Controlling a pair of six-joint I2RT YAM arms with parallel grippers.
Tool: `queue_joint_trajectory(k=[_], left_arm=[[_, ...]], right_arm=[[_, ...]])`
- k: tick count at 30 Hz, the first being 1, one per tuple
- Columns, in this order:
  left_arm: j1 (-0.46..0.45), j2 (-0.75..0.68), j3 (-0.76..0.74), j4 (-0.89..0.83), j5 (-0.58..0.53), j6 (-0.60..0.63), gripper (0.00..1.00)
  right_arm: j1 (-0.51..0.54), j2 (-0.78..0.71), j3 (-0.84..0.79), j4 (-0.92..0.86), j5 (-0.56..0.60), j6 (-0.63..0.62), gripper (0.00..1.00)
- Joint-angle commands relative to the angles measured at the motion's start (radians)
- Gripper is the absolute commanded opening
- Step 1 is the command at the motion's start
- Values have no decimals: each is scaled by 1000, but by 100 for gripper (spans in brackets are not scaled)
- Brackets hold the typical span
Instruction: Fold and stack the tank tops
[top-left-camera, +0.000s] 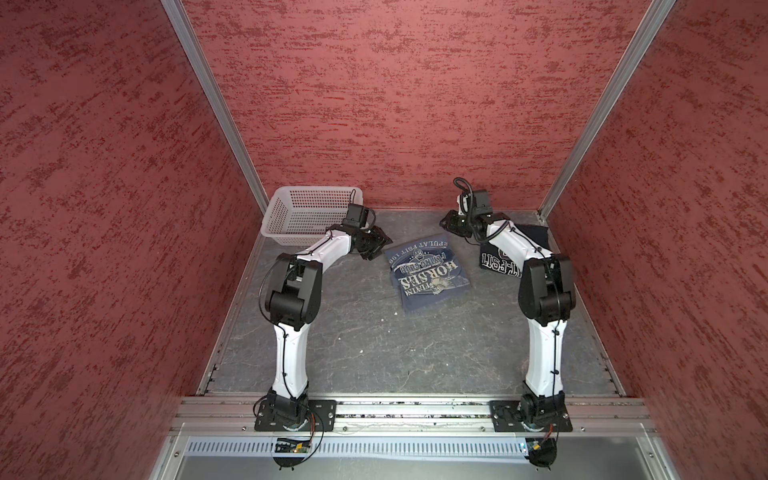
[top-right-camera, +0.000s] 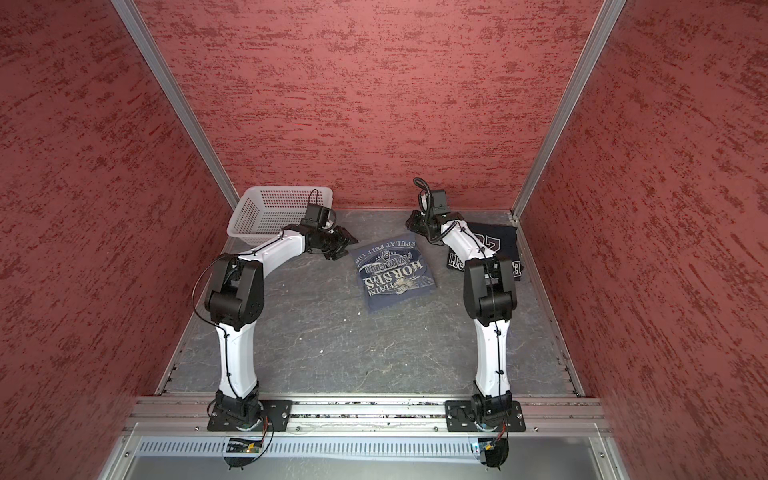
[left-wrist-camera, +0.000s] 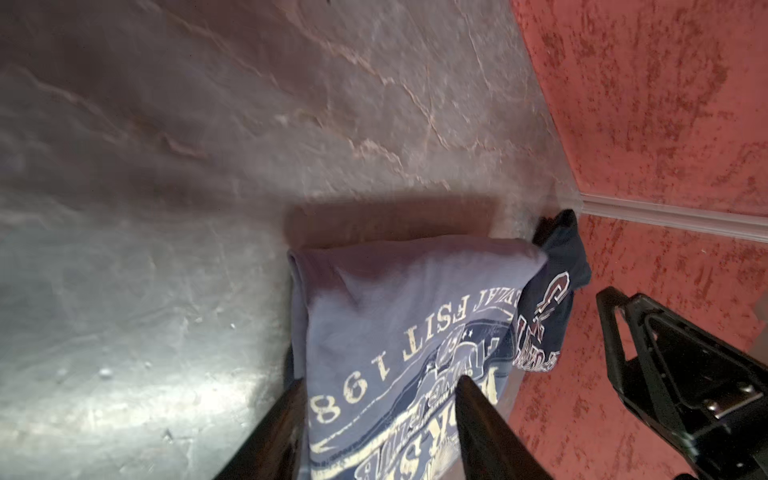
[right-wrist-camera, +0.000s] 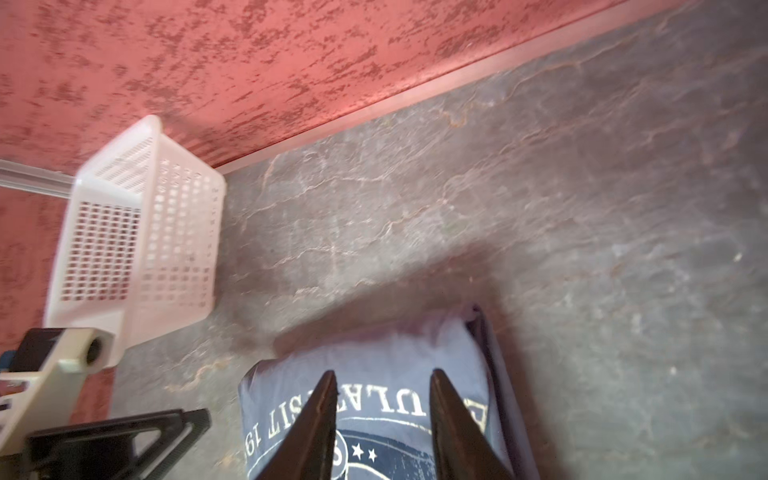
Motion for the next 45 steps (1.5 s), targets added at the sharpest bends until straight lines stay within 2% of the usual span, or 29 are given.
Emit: queue_joint_trajectory(k=[1,3,6,11,15,21,27,31,36,39,45], left_arm=[[-15,-37,82,-107,-140,96,73],[-37,-84,62,-139,-210,139,80],[-80,-139,-3,-160,-255,159,82],[-143,-174,-170,-119,-222,106,90],[-160,-202,-304,22,-169,52,97],[-171,-143,-367,159,-46,3,100],[-192,-96,-379,209,-26,-15,100],[-198,-55,-358,215,-21,-22,94],[-204,2,-321,220,-6,-27,77],[-210,25,-298,225,-5,-26,63],[-225,41,-242,232,2,-17,40]], right_arm=[[-5,-27,23,-59,85,-57,44],[-5,-78,-36,-41,109,-78,49],[-5,-149,-144,-10,120,-98,55],[-5,-205,-308,-4,130,-97,71],[-5,-207,-379,6,139,-121,79],[-4,-168,-408,26,54,-134,82],[-4,-121,-429,24,26,-128,82],[-4,-96,-444,26,18,-123,82],[-5,-85,-470,45,-28,-121,78],[-2,-88,-486,68,-89,-118,70],[-4,-109,-492,95,-139,-101,51]])
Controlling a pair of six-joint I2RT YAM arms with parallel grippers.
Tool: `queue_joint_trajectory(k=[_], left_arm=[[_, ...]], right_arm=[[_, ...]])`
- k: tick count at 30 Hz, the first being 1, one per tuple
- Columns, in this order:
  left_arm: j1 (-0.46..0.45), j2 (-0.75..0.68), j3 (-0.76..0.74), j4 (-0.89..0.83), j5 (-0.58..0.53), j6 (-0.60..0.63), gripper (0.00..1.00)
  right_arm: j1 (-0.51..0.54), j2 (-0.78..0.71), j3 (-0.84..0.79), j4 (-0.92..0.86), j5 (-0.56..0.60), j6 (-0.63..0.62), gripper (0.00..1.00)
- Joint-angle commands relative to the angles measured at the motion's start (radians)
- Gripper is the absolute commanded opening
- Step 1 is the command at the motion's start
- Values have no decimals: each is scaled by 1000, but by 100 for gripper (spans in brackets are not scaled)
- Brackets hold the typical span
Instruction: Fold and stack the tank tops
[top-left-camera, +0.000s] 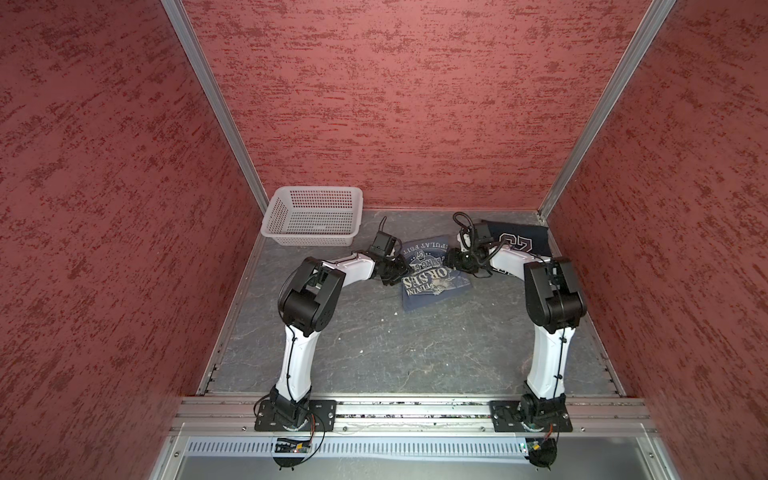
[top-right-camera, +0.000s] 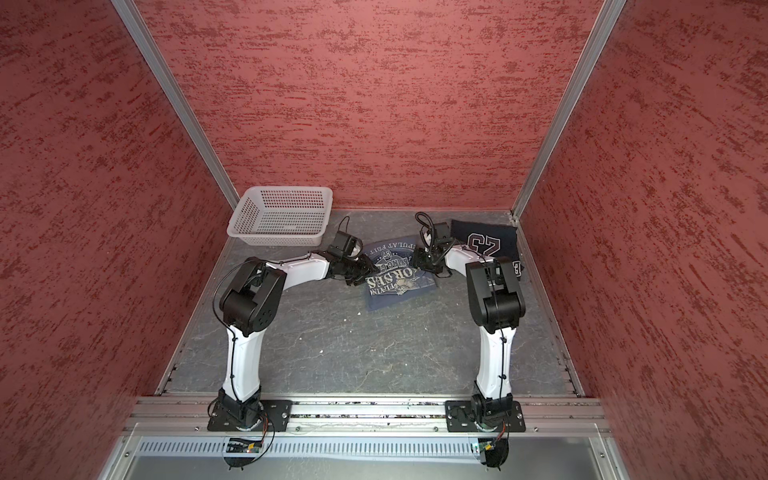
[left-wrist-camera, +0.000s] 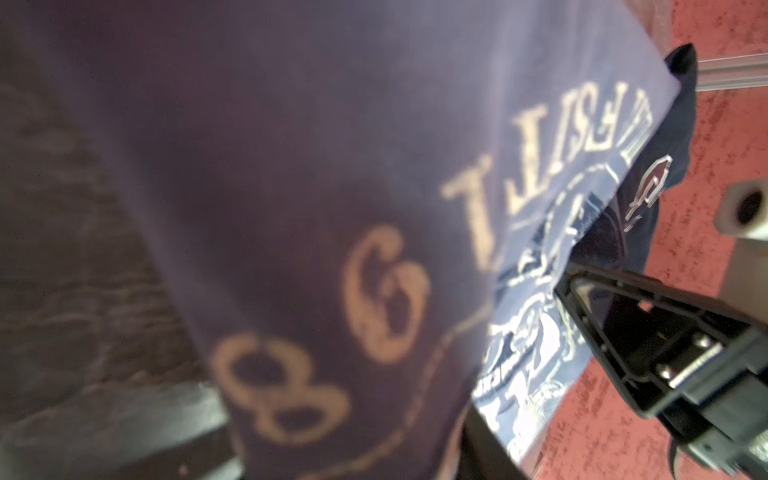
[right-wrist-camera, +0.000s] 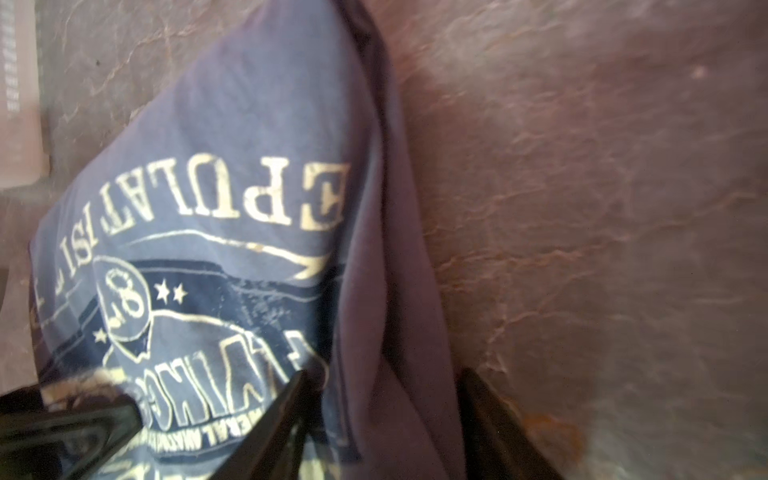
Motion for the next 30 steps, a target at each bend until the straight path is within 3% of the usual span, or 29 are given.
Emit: queue_joint_trajectory(k=[1,8,14,21,30], left_arm=[[-20,32,33,-21,-7,17,36],[-42,34,131,-28,-9,26,19],[-72,37,255,-12,2,56,14],[-117,118,519,-43,15,105,7],[-175,434,979,-102,102,97,3]], right_arm=[[-1,-4,-16,7,-68,15,49],[-16,-94,-24,23,4,46,21],[-68,-236,-32,13,119,30,7],[-144,-302,78,-129,389,-17,1],[-265,-274,74,-179,528,-14,0]])
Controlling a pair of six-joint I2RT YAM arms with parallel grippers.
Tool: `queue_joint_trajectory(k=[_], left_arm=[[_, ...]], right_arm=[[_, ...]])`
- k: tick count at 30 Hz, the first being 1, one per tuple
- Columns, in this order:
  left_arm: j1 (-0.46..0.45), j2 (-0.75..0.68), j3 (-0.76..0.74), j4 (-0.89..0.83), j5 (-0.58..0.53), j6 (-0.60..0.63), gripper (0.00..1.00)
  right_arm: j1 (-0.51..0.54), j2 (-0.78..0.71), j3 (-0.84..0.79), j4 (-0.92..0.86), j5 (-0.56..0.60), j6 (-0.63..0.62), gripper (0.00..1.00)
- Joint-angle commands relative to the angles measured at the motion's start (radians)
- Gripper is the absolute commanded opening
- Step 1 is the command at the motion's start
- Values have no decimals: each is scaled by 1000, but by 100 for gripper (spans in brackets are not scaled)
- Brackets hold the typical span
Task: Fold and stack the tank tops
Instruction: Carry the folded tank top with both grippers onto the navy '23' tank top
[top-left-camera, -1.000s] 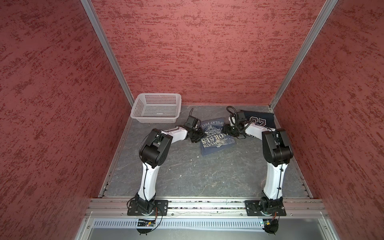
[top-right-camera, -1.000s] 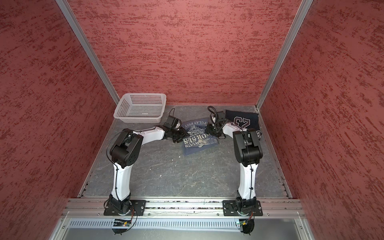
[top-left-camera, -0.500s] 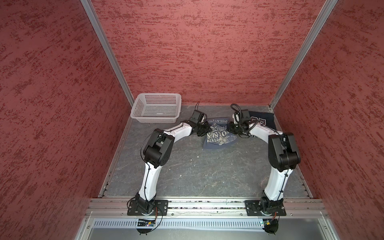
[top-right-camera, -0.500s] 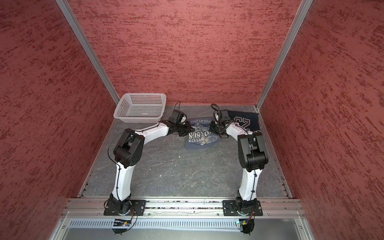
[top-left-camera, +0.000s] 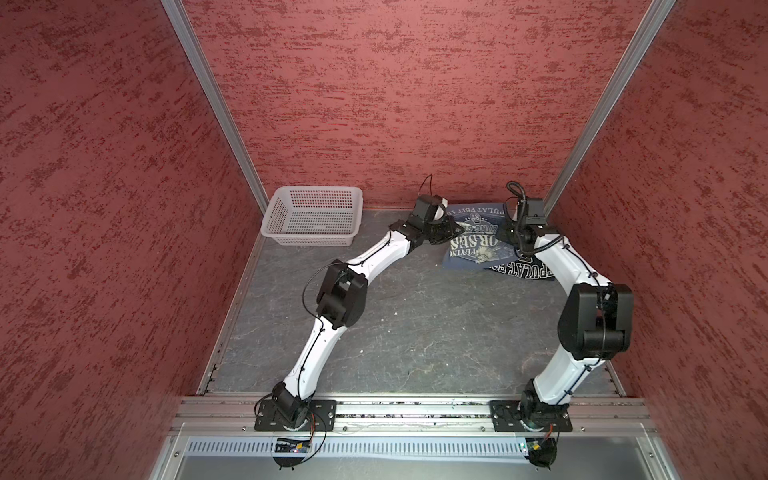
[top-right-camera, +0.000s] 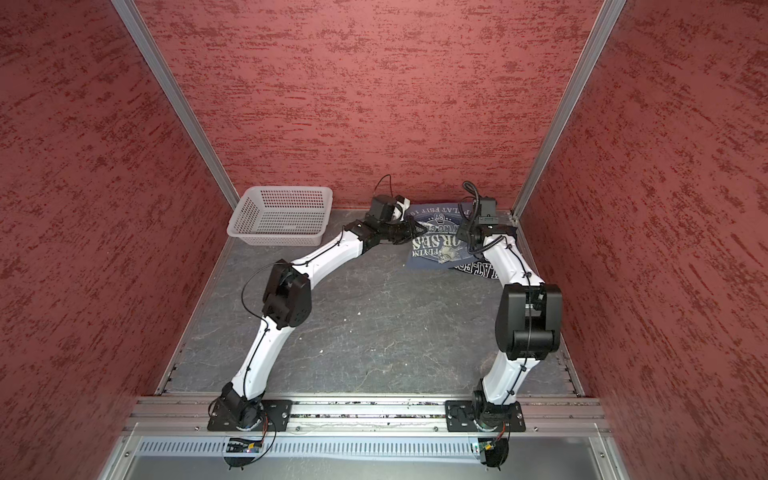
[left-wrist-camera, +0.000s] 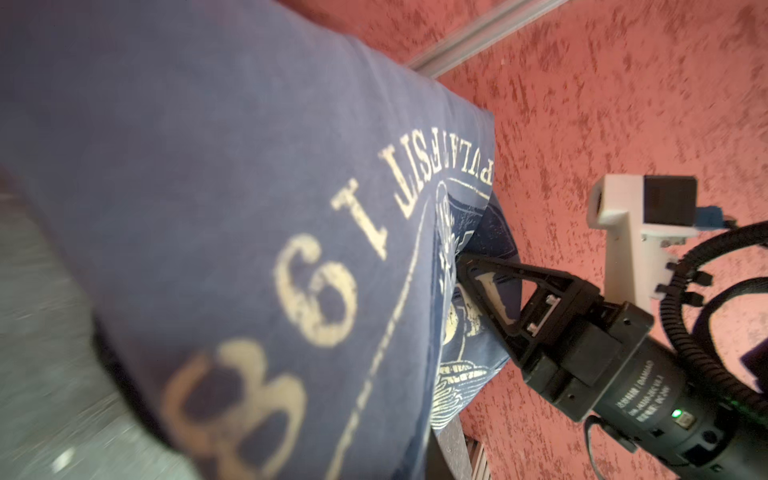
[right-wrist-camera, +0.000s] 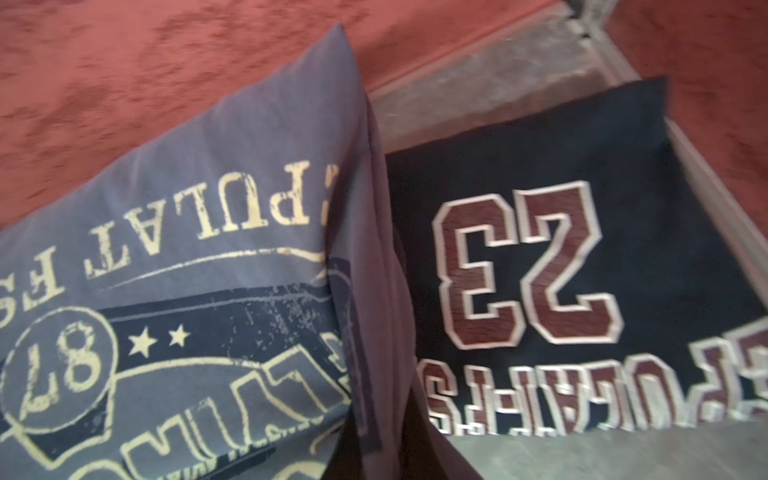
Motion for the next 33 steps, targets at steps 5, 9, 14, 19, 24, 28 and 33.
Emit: queue_joint_trajectory(k=[5,9,14,19,24,28,33], left_arm=[[-29,228,255,-39,53,-16,2],[-34,273,277,-55,46,-16,3],[-20,285,271,-132,16,-2,2],[15,208,142,-181,-3,1,0],[61,-46,-262,-72,-2,39,0],[85,-257,-538,-23,-37,91,0],[110,-415,-690,-12,-34,115,0]], right_arm=[[-72,61,-33,-53,147,28,0],[-97,151,-41,-69,108,58,0],[-96,264,-37,-69,0,80,0],[-34,281,-66,-49,-57,80,0],[59,233,-115,-18,-116,95,0],[130,168,-144,12,-160,97,0],[165,53,-141,34,-204,118,0]])
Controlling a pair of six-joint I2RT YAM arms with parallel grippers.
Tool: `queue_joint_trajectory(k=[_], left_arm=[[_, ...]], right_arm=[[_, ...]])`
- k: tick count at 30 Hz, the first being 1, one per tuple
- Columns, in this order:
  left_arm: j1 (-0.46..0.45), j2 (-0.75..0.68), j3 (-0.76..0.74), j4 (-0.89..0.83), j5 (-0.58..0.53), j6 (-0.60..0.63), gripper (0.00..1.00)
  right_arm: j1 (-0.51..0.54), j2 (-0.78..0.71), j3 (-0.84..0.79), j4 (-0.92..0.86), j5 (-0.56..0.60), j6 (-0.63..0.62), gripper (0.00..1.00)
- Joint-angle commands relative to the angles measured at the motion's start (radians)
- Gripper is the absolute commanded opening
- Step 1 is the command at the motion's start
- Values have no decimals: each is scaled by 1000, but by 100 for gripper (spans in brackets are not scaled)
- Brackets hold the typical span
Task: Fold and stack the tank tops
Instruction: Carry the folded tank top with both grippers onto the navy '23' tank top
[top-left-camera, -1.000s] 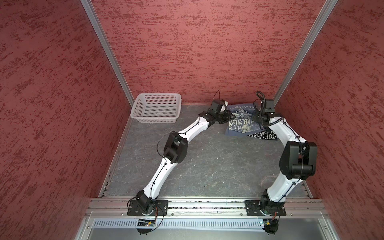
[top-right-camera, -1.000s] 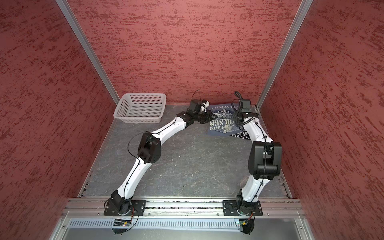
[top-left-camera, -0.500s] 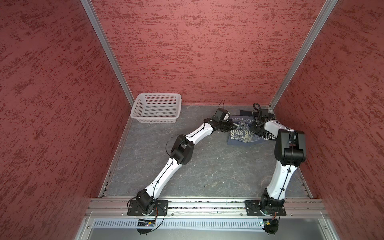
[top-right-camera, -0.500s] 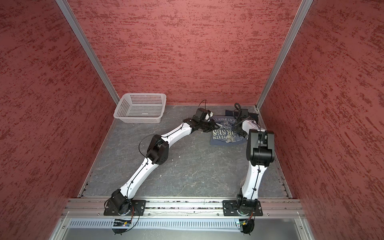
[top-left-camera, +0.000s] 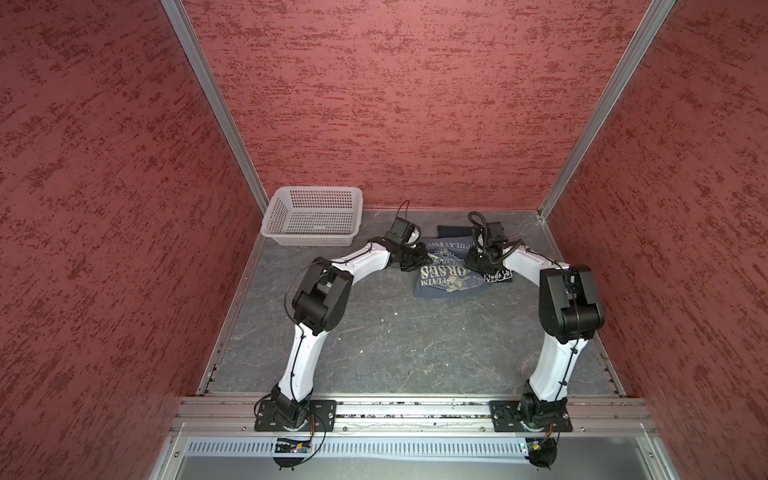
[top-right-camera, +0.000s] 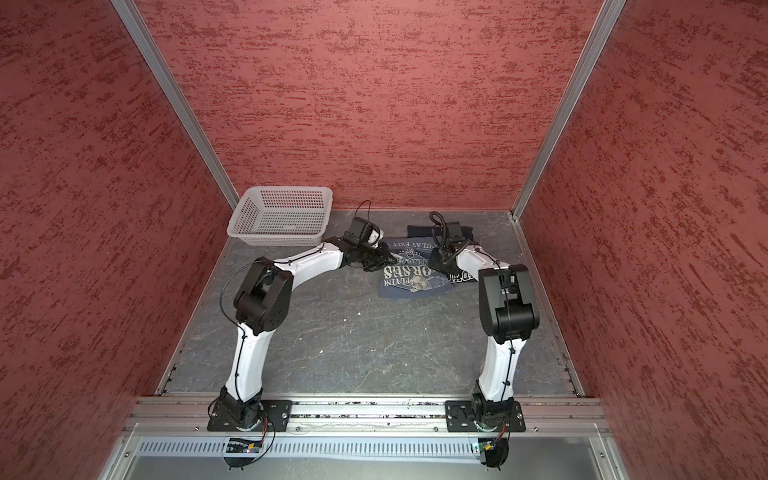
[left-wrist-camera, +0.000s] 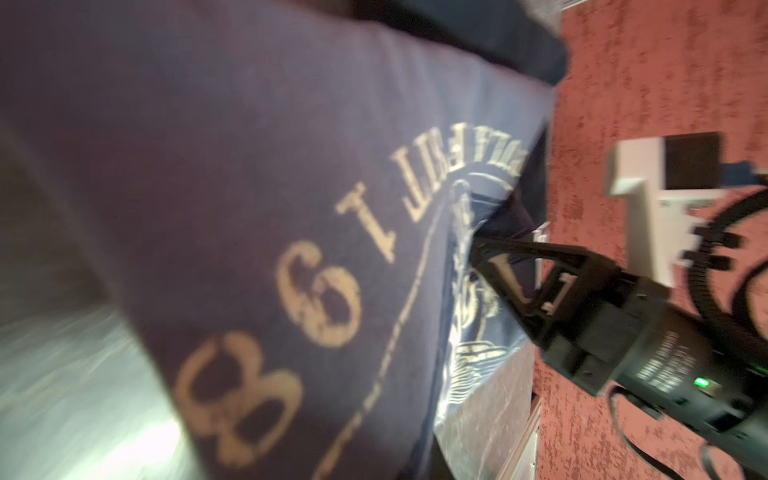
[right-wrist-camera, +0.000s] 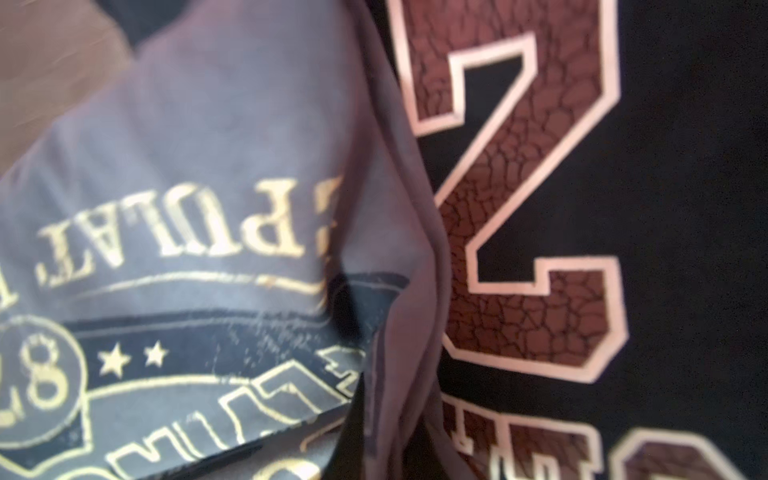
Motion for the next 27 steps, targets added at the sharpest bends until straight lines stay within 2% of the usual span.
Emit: queue_joint_trajectory(k=[1,5,10,18,24,27], left_arm=[[11,-75,-36,31,-28,54,0],[25,-94,10,19,-13,60,0],[15,-32,168,-28,6,79,1],[-3,175,440,-102,51,67,4],[-13,333,613,-147,33,59,8],[-11,419,701,-156,33,58,14]], right_arm=[[-18,-103,13,3,0,28,0],[-18,-152,71,-26,28,14,0],[-42,-164,140,-73,70,-4,0],[-126,-161,137,-64,74,-20,0],[-159,-100,92,-13,92,-24,0],[-166,-74,60,16,134,-20,5]])
